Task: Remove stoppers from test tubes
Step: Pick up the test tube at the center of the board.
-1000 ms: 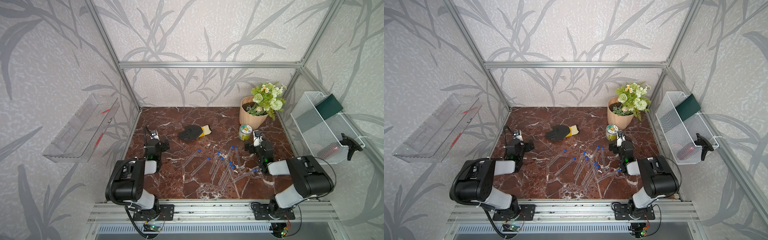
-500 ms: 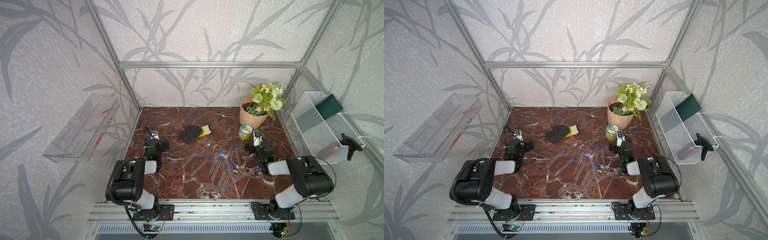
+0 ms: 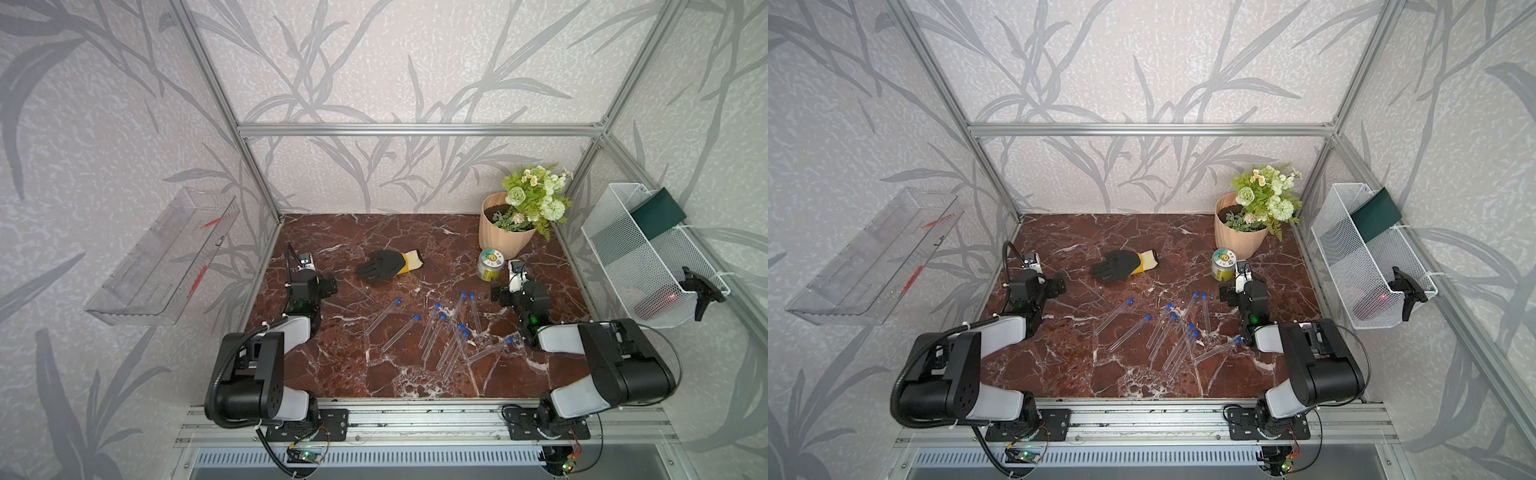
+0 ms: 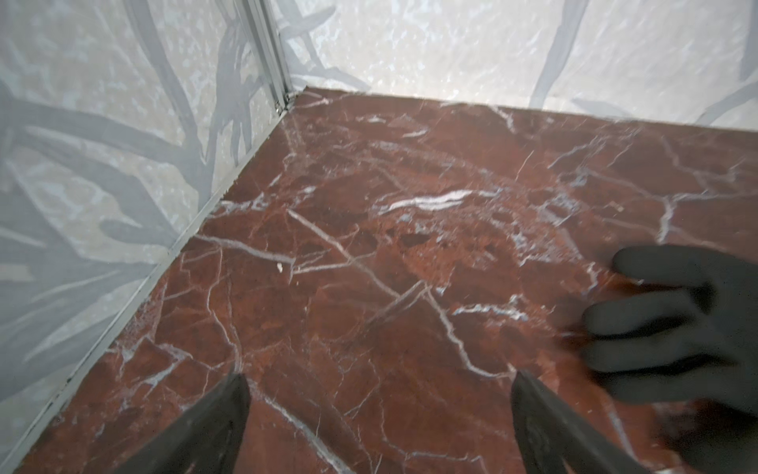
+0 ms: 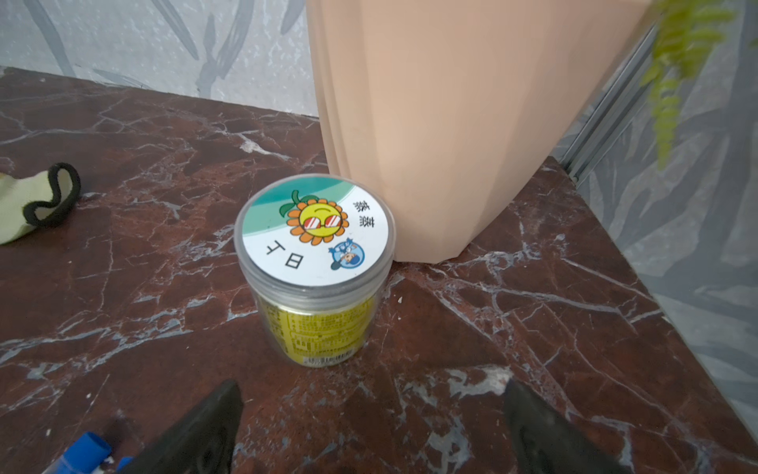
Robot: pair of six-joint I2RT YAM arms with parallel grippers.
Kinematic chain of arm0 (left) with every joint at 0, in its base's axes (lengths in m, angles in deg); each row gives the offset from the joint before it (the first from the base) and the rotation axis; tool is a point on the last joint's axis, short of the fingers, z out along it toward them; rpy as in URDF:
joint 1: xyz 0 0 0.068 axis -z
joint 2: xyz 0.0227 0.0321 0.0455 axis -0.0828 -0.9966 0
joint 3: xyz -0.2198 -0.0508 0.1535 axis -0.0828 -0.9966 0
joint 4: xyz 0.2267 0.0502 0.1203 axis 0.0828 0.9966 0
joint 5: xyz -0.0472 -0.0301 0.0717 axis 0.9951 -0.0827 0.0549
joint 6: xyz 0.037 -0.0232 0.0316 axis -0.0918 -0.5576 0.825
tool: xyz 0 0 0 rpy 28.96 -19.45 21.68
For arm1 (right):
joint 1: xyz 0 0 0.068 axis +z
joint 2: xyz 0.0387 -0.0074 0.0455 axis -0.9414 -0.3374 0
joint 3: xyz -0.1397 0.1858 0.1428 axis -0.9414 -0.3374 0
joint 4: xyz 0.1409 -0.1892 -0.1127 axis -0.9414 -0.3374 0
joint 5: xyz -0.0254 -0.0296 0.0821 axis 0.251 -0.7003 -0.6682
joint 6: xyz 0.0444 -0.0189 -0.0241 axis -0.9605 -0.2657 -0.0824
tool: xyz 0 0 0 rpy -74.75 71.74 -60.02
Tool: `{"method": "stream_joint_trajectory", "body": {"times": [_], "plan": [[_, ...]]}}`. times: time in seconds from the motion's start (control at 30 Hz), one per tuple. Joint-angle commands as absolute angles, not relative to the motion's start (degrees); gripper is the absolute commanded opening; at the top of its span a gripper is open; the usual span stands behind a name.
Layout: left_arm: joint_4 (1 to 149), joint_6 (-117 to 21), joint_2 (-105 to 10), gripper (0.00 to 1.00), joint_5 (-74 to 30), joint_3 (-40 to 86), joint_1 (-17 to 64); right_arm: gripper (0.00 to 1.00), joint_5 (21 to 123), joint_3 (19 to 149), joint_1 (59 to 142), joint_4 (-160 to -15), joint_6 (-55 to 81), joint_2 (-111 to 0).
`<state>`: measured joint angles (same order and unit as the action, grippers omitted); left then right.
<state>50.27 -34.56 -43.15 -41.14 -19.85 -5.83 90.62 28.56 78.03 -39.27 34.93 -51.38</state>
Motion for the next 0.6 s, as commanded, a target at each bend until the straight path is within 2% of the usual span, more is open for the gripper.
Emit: {"method": "stream_joint_trajectory", "body": {"times": [0.0, 0.17, 0.27, 0.43, 0.57], "plan": [[63.04, -34.79, -36.82, 0.99, -37.26, -16.09, -4.27, 0.99, 92.49, 31.11, 79.86, -47.71, 36.05, -45.45], [79.62, -41.49, -30.41, 0.99, -38.65, -9.66, -0.5, 0.99, 95.05, 37.56, 84.63, -66.41, 32.69, -37.6], [87.0, -45.42, -27.82, 0.99, -37.22, -6.51, 1.99, 0.99, 98.42, 44.39, 87.05, -80.94, 23.66, -36.46], [99.67, -47.99, -26.86, 0.99, -32.26, 0.45, 5.84, 0.99, 90.25, 63.49, 88.99, -107.9, 18.86, -44.87], [110.7, -46.52, -30.91, 0.99, -29.24, 7.41, 8.37, 0.99, 83.88, 69.67, 90.92, -113.93, 14.68, -49.37]]}}
